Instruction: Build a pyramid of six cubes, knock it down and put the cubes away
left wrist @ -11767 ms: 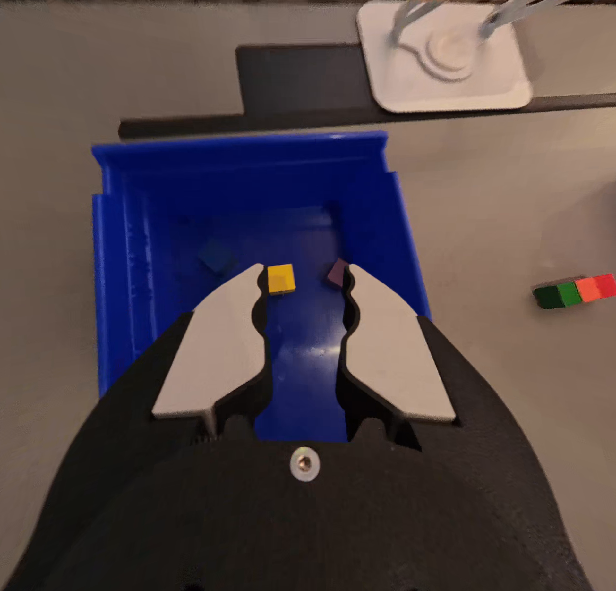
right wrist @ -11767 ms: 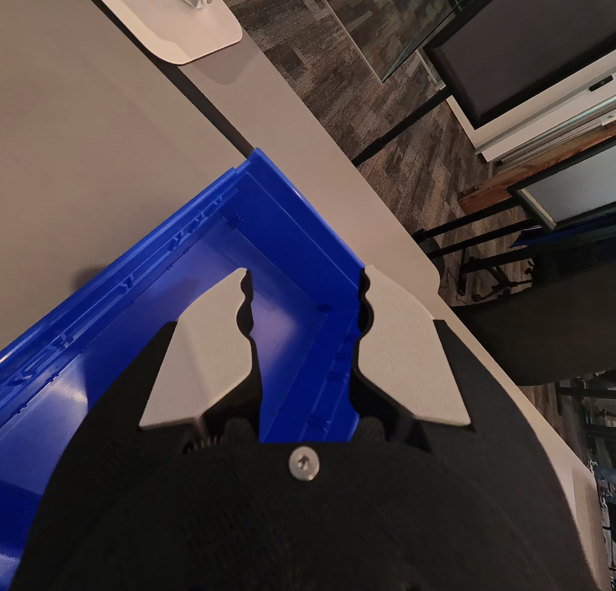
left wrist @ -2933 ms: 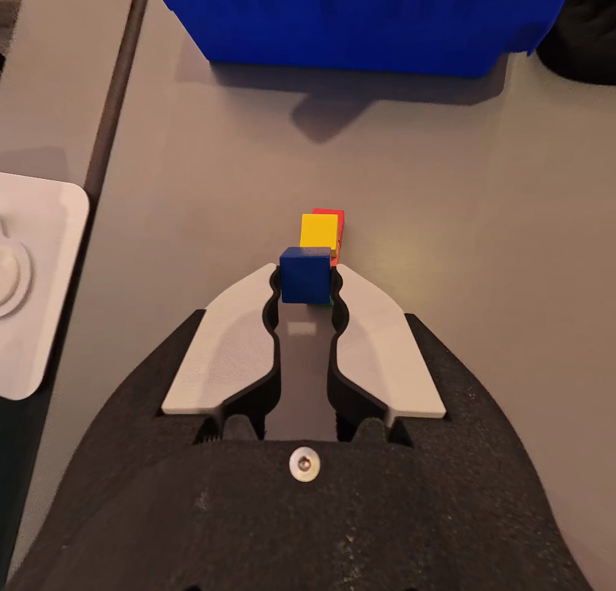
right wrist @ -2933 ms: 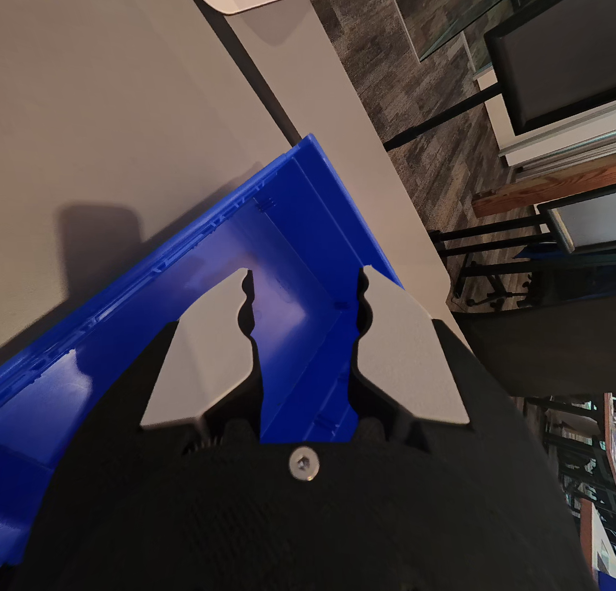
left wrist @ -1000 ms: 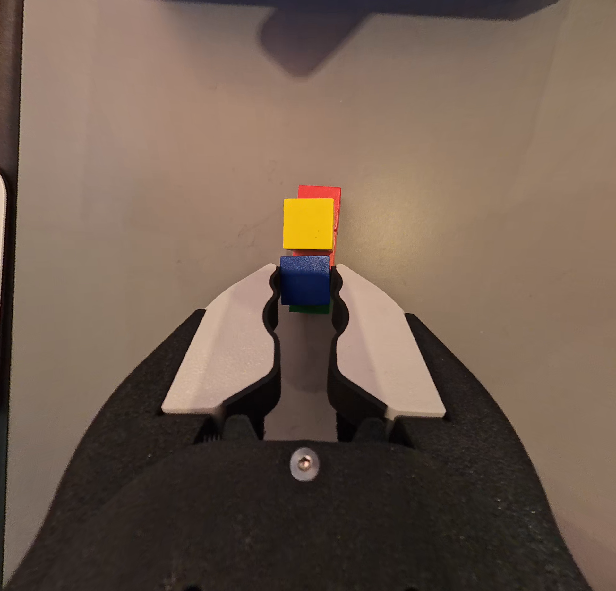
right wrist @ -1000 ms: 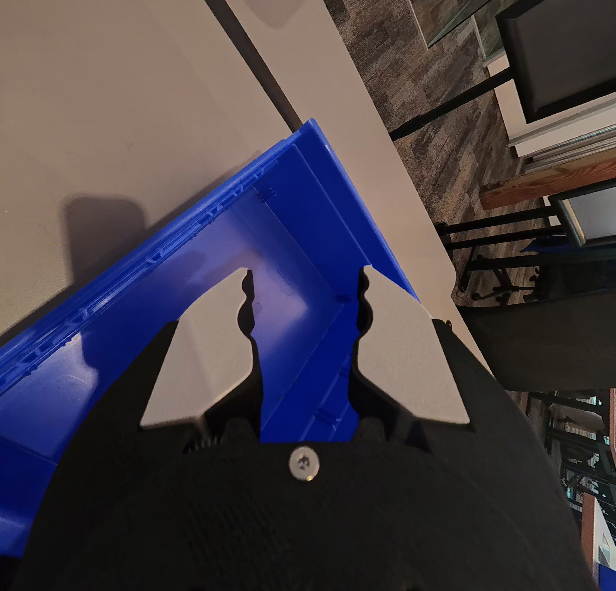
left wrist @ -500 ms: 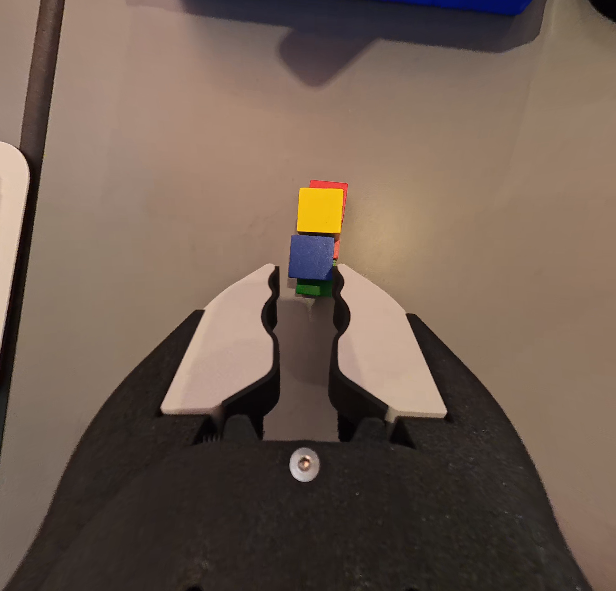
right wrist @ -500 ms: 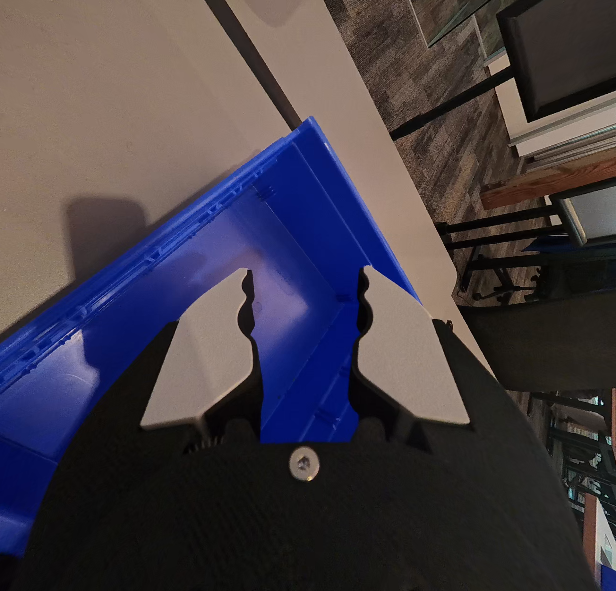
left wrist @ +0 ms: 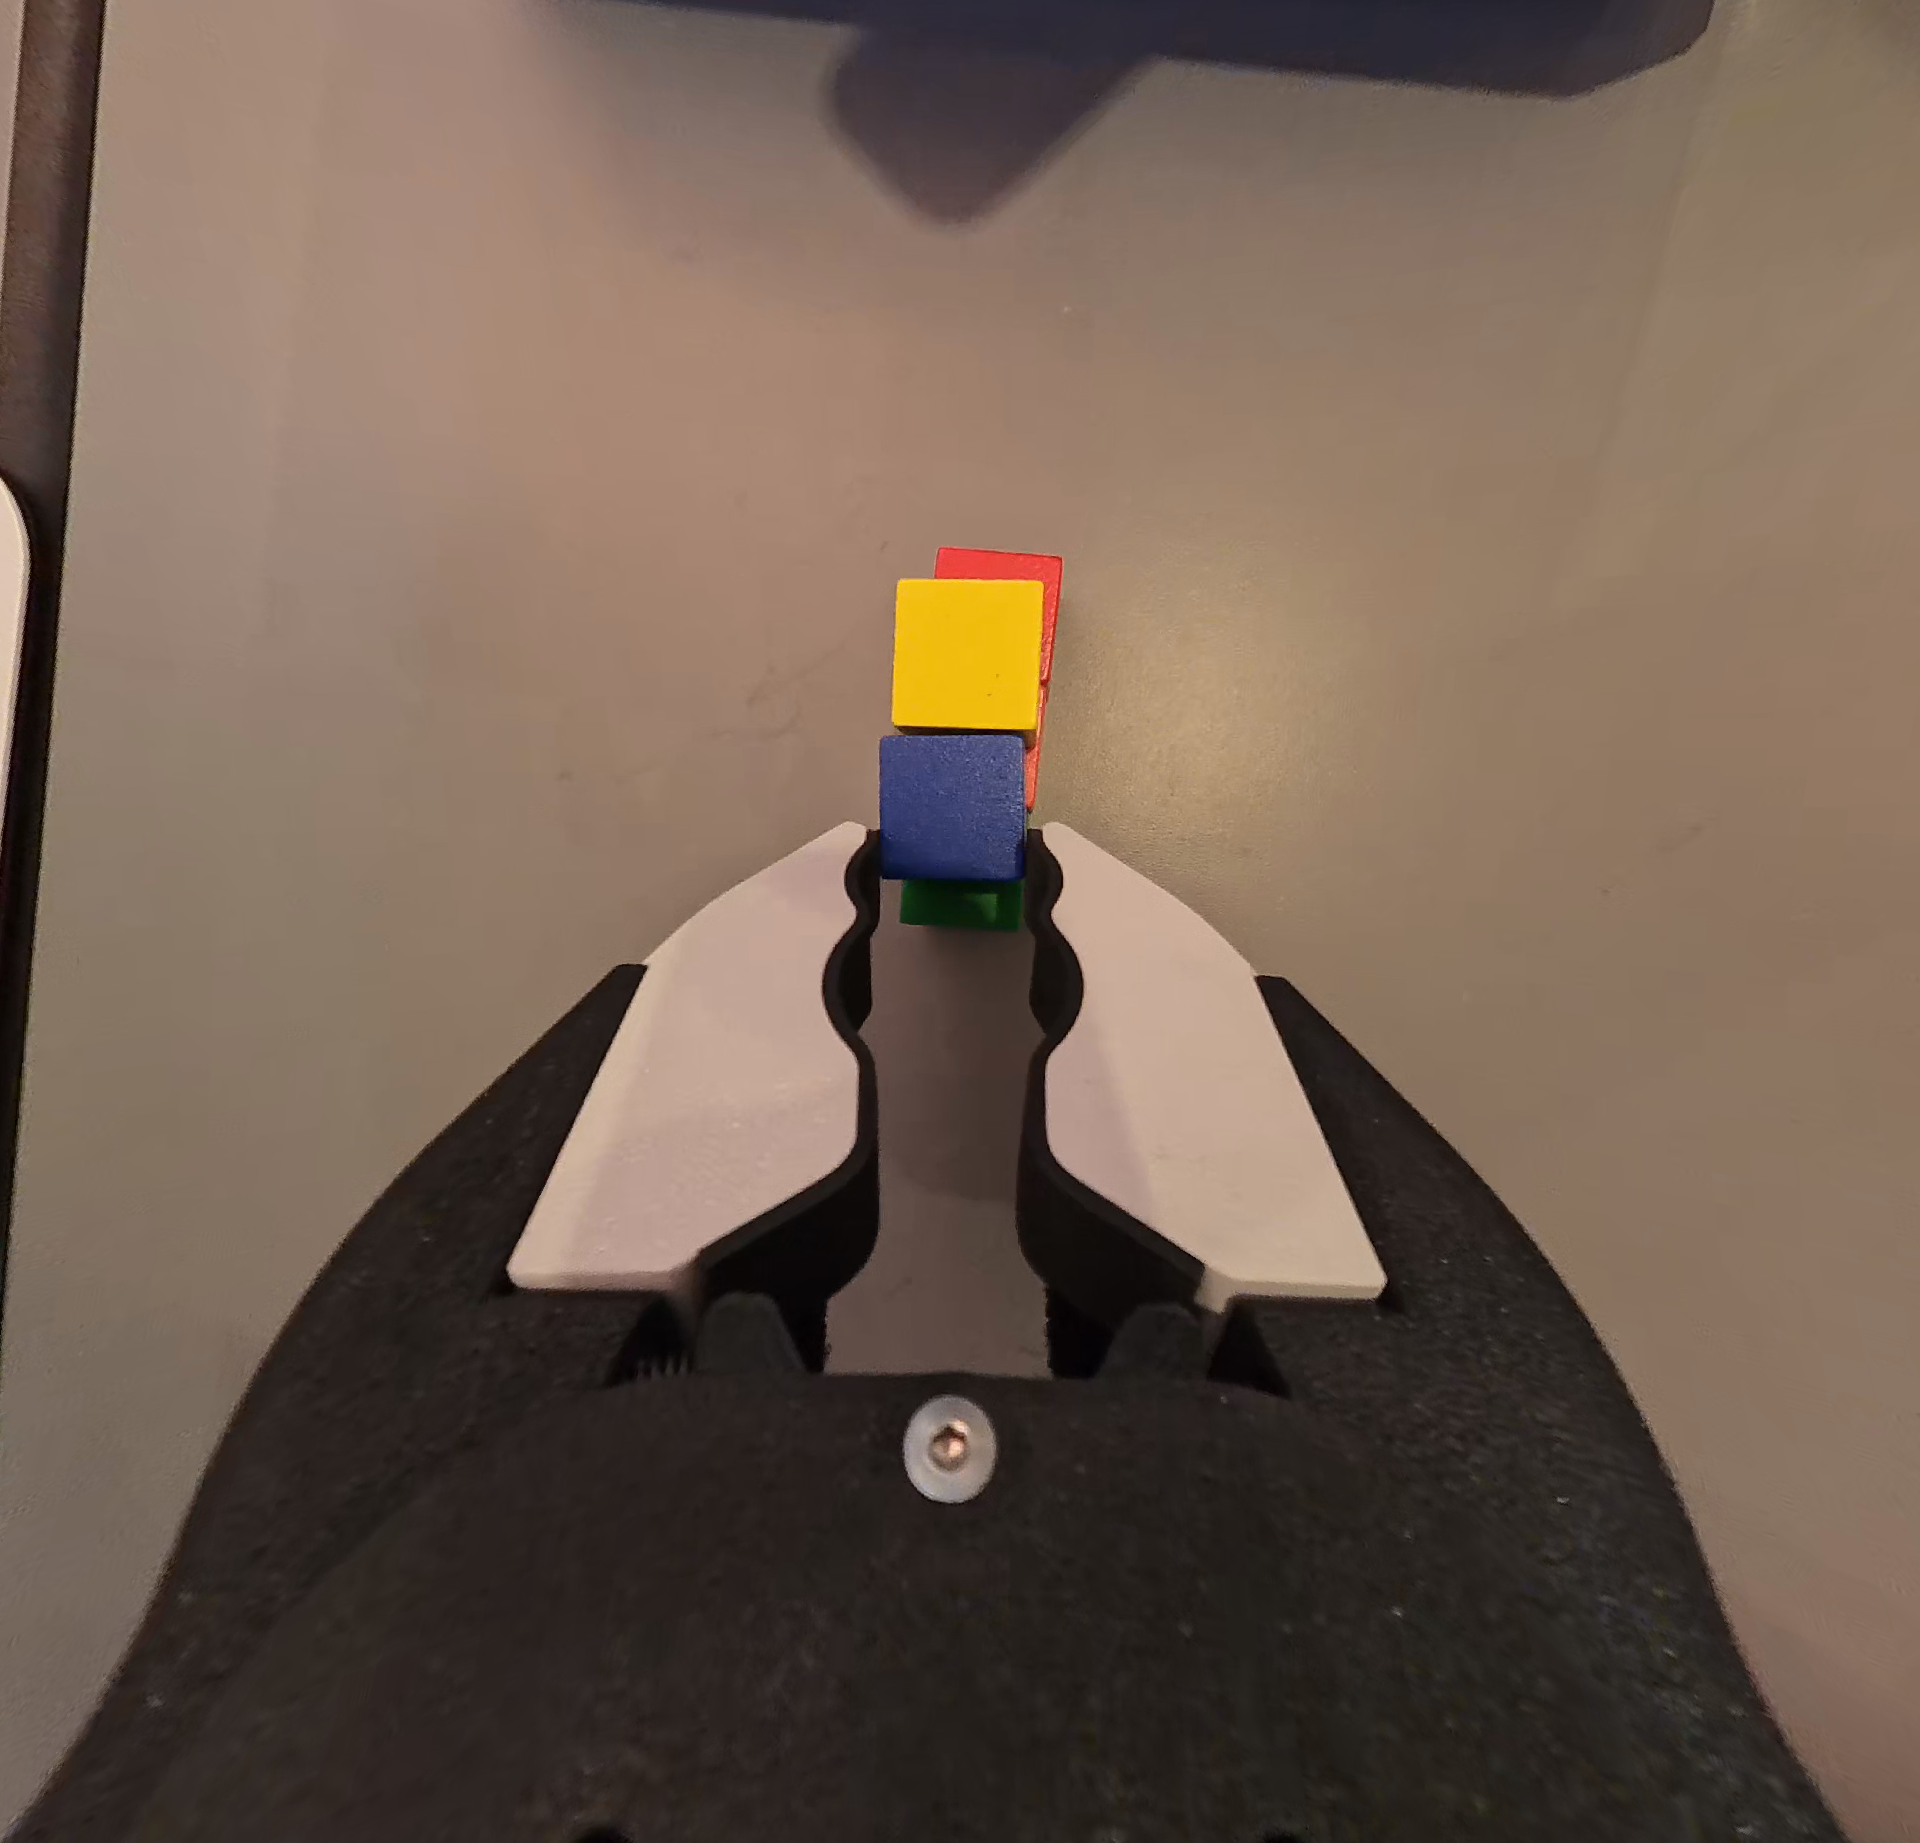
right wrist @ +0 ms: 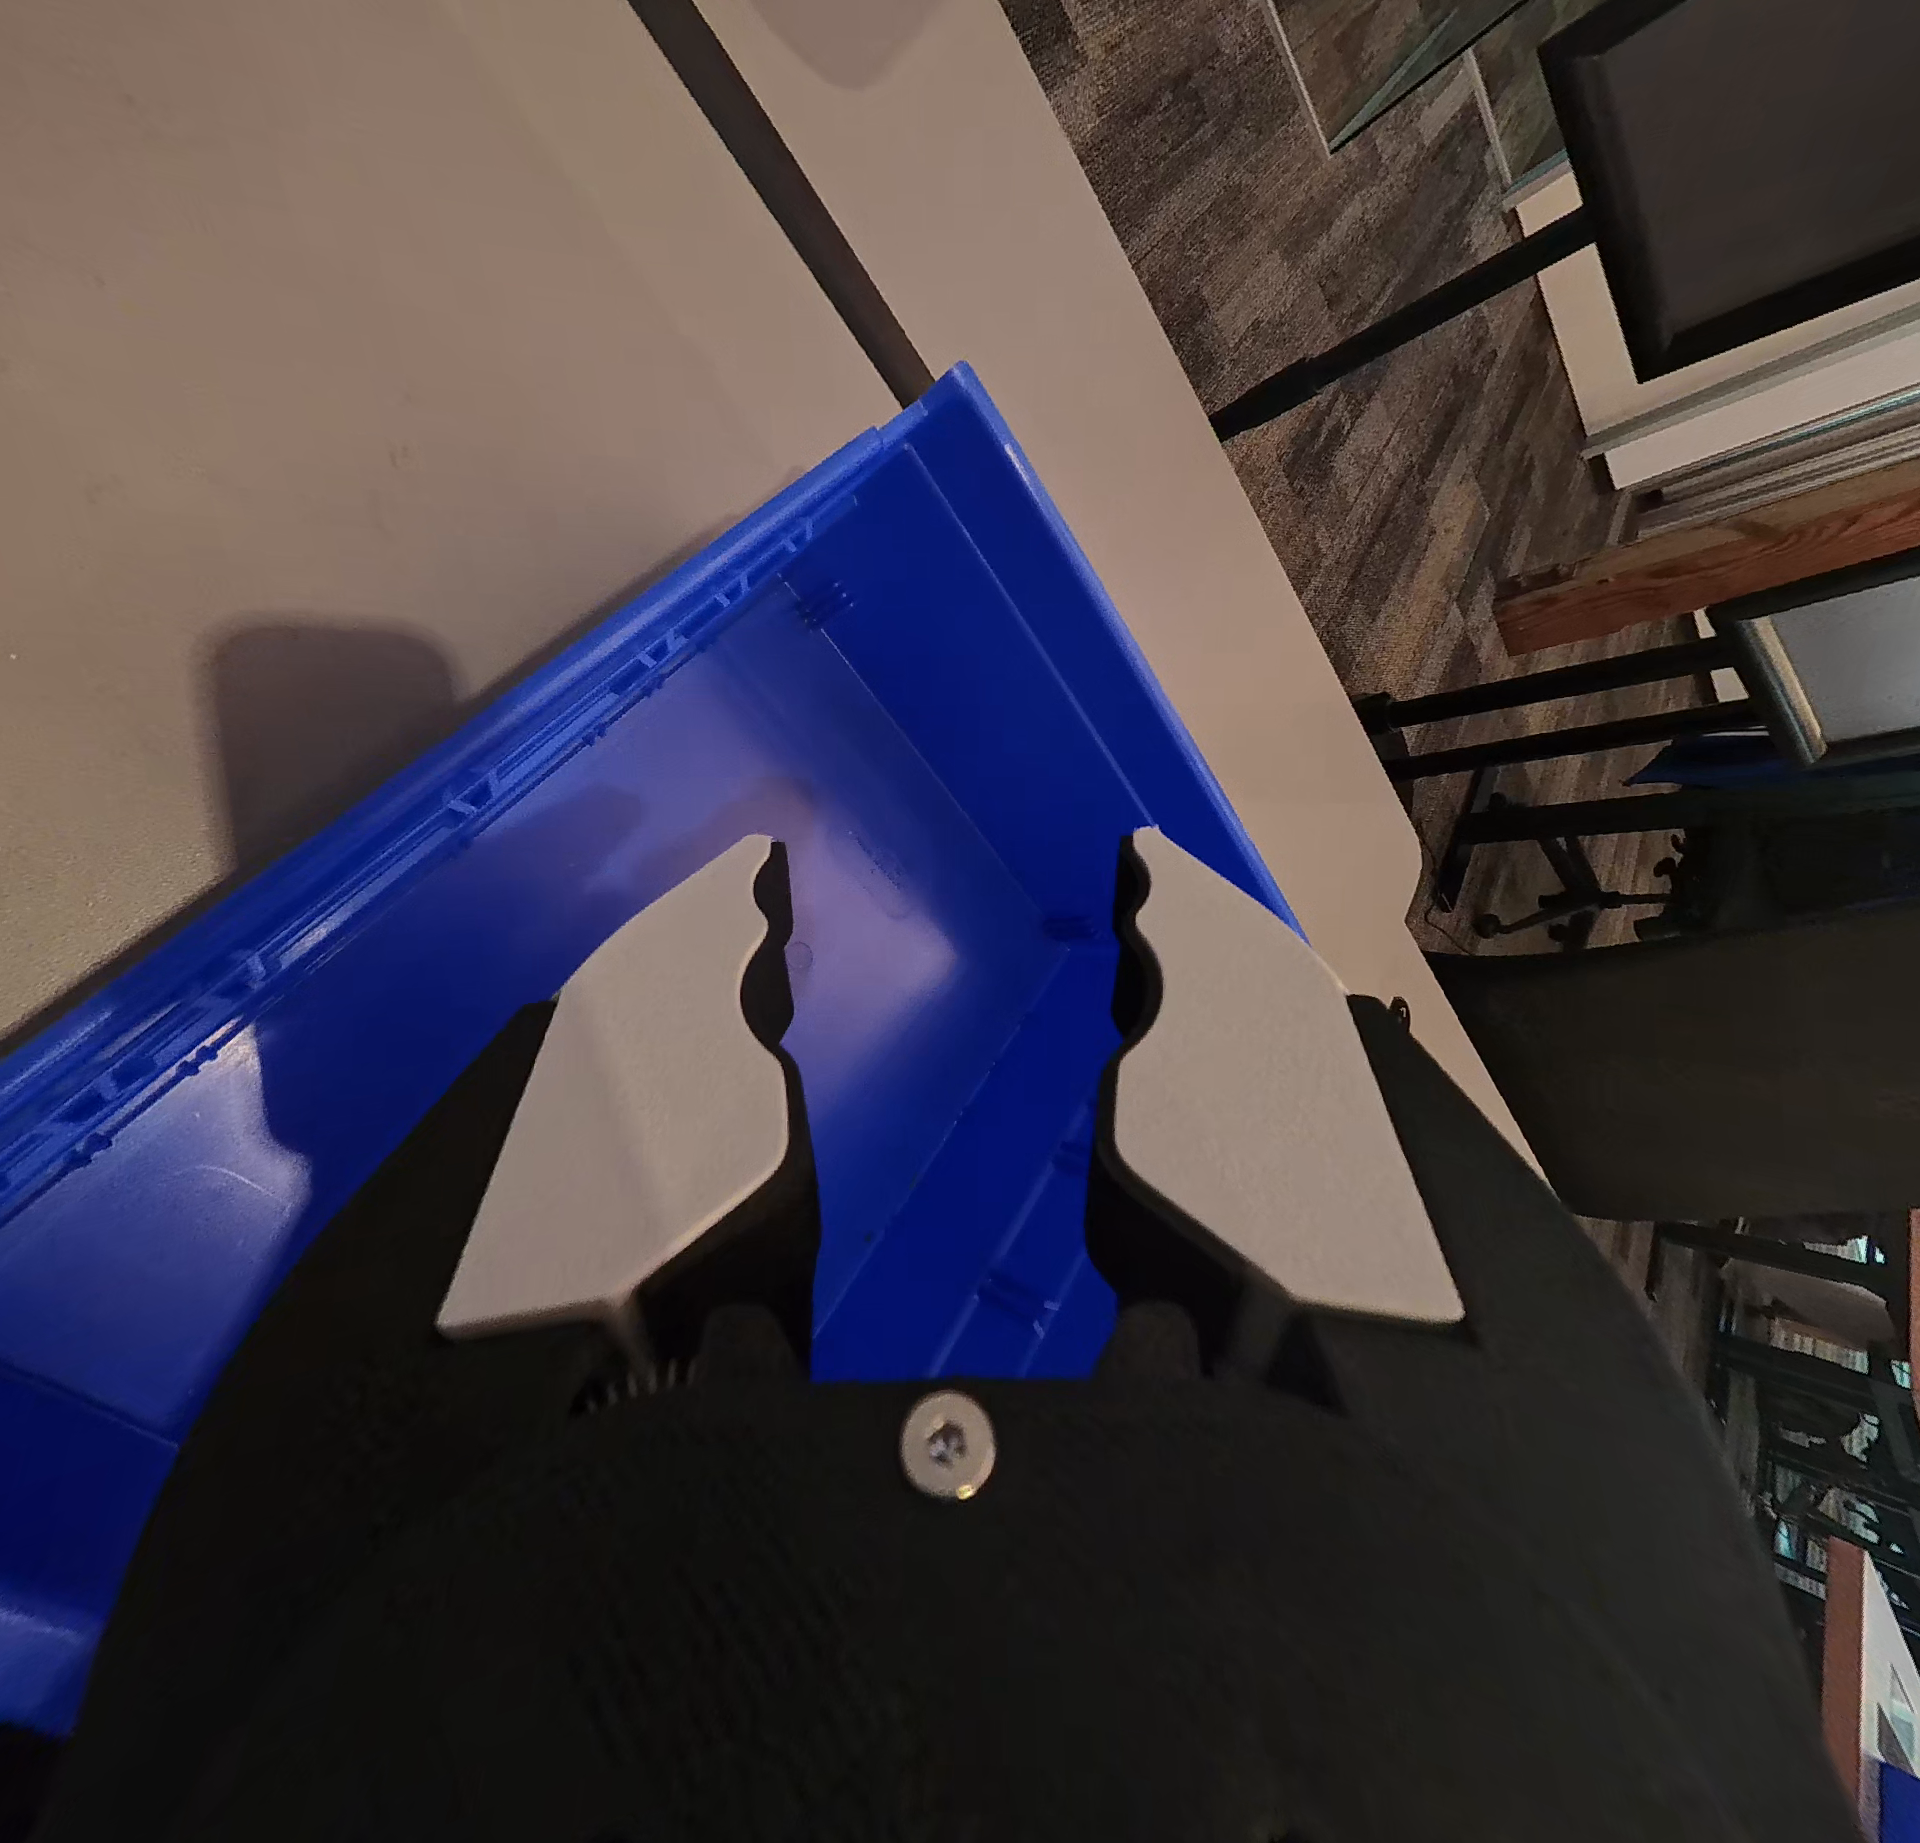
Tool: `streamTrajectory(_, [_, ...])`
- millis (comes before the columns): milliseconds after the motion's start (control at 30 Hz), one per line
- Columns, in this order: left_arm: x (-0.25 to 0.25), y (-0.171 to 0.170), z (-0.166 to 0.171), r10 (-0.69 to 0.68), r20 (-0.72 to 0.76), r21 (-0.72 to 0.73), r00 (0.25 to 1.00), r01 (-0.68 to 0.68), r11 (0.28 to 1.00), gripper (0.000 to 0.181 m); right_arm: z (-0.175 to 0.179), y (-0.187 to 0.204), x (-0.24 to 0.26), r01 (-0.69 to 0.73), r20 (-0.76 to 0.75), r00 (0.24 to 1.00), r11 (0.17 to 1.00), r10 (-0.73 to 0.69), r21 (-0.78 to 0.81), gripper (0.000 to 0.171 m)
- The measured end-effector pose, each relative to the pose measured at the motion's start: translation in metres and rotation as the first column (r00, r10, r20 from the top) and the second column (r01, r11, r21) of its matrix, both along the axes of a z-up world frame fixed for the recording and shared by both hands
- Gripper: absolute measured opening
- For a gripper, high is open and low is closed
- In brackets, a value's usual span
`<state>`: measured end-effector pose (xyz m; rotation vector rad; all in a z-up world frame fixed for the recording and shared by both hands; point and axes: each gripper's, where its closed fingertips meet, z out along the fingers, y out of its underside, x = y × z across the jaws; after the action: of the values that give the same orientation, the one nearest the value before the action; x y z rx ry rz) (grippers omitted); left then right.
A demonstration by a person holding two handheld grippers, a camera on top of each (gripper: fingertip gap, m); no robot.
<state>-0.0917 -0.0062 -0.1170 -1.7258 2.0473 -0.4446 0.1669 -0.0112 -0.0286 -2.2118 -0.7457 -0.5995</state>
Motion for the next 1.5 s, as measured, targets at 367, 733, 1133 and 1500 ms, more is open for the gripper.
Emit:
streamTrajectory(367, [0.001,0.001,0.000,0.000,0.005,0.004,1.000,0.000,1.000,0.026,-0.002,0.000,-0.001,-0.002,0.002,1.000,1.000,0.002,-0.008,0.062])
streamTrajectory(733, [0.002,0.001,0.000,-0.014,0.019,0.002,1.000,0.014,1.000,0.026,-0.003,0.001,-0.001,-0.002,0.004,1.000,1.000,0.002,-0.014,0.062])
streamTrajectory(1133, [0.000,0.003,-0.001,0.018,0.004,-0.003,1.000,-0.018,1.000,0.035,-0.005,0.000,-0.001,-0.003,0.005,1.000,1.000,0.003,-0.020,0.062])
streamTrajectory(1500, [-0.064,0.048,0.152,0.227,0.413,0.176,0.882,-0.322,0.930,0.040,-0.003,0.000,-0.001,-0.007,-0.006,1.000,1.000,0.007,-0.011,0.062])
